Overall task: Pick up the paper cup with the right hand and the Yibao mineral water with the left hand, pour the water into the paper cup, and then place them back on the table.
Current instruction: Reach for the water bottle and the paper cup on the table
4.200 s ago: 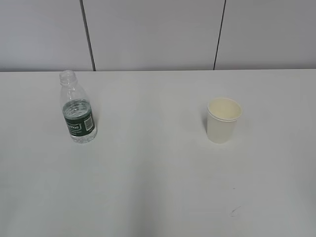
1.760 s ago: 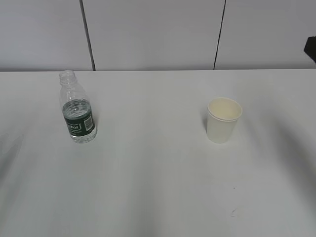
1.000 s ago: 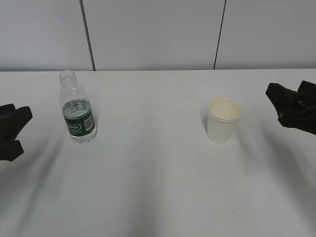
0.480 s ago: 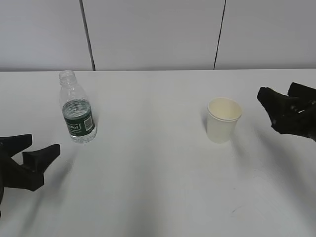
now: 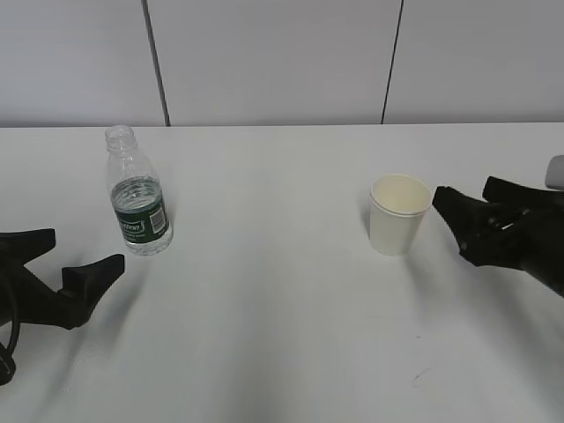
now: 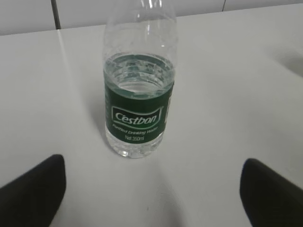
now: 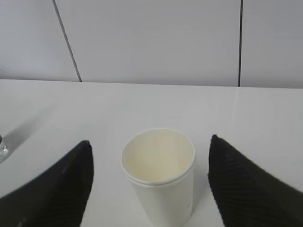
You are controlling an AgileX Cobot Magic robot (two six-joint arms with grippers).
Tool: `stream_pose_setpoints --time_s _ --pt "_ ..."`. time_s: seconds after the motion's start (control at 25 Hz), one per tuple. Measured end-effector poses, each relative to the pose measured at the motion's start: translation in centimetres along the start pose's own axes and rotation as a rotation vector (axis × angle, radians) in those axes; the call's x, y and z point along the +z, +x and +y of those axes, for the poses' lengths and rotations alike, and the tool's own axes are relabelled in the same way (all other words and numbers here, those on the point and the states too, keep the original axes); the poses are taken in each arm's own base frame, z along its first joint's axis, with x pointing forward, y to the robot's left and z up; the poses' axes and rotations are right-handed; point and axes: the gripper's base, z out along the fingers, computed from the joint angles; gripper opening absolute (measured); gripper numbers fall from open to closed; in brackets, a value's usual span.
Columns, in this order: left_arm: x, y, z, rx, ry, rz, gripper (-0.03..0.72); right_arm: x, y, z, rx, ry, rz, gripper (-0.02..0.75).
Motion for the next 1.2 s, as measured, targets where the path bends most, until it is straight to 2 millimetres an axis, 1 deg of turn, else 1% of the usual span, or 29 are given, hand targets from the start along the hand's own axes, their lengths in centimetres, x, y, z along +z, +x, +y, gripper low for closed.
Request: stream_pose_setpoints --time_s 0.16,0.28,0.48,0.76,1.2 --pt "0.0 0.0 0.0 0.000 0.000 0.000 0.667 0.7 2.3 -0.3 0.023 0.005 0.087 0.594" --pt "0.0 0.0 0.0 0.000 -0.001 0.000 0.659 1.2 3.5 -0.6 0.036 0.007 0.131 0.594" --pt "0.0 0.0 0.0 0.001 -0.001 0.000 0.644 2.4 4.3 -0.9 0.040 0.008 0.147 0.594" --pt "0.0 0.0 0.0 0.001 -0.001 0.000 0.628 3.4 5.2 -1.3 0.047 0.011 0.167 0.595" --pt "0.0 0.0 0.0 0.001 -0.001 0.000 0.607 5.9 6.7 -1.9 0.042 -0.013 0.182 0.595"
